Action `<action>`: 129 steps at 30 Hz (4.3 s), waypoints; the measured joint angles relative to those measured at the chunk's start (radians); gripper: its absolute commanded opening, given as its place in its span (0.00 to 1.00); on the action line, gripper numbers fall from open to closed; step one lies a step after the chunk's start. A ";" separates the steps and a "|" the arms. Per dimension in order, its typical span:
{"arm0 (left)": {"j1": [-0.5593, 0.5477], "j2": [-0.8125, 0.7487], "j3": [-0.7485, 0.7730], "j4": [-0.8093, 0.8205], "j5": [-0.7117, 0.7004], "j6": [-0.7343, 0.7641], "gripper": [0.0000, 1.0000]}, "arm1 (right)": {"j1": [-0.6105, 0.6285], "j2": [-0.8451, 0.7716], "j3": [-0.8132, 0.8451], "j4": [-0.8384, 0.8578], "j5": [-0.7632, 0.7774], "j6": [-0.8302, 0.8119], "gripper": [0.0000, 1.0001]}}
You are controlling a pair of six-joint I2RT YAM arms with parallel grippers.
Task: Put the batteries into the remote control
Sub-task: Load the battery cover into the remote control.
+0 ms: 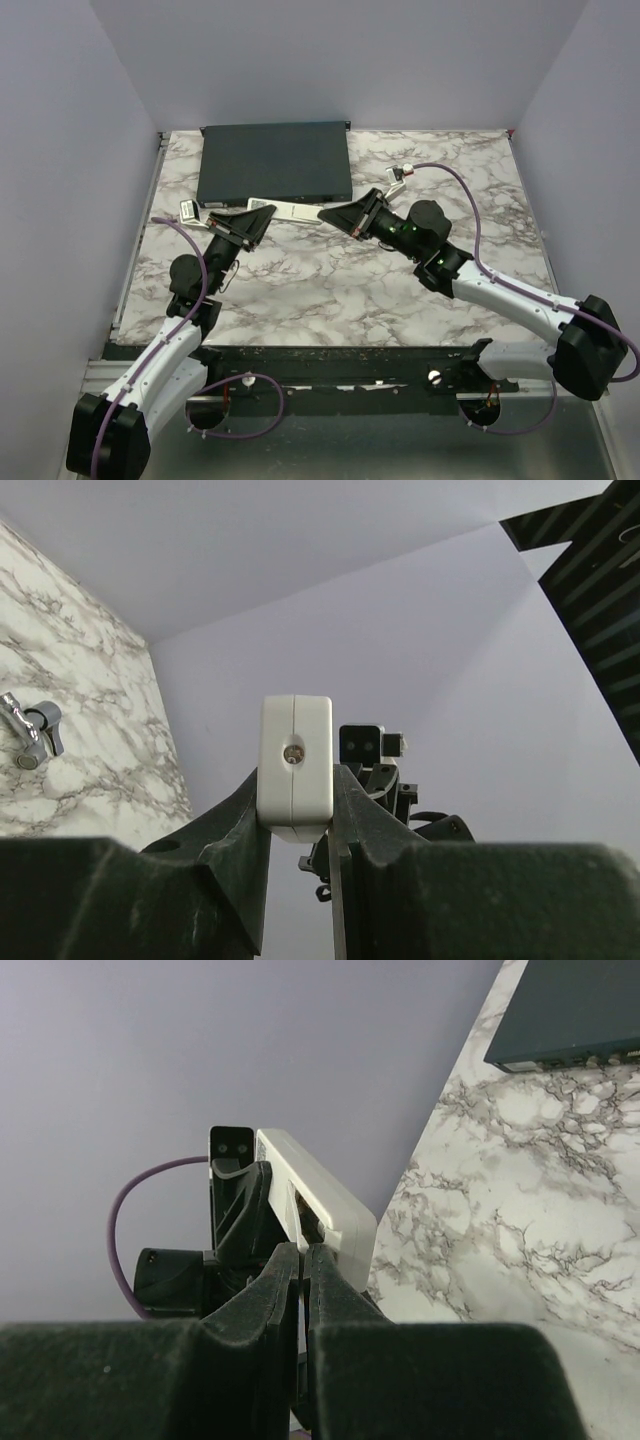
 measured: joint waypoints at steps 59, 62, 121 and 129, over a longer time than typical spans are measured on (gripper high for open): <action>-0.011 0.000 -0.002 0.035 0.022 0.049 0.00 | 0.016 -0.026 0.013 -0.076 -0.001 -0.017 0.01; -0.014 0.000 -0.002 0.036 0.024 0.033 0.00 | 0.016 -0.071 -0.019 -0.075 0.015 -0.018 0.01; -0.017 0.048 -0.067 0.100 0.057 -0.177 0.00 | 0.015 -0.134 -0.198 0.146 0.032 0.081 0.01; -0.017 0.060 -0.067 0.094 0.058 -0.174 0.00 | 0.014 -0.108 -0.191 0.149 0.018 0.100 0.01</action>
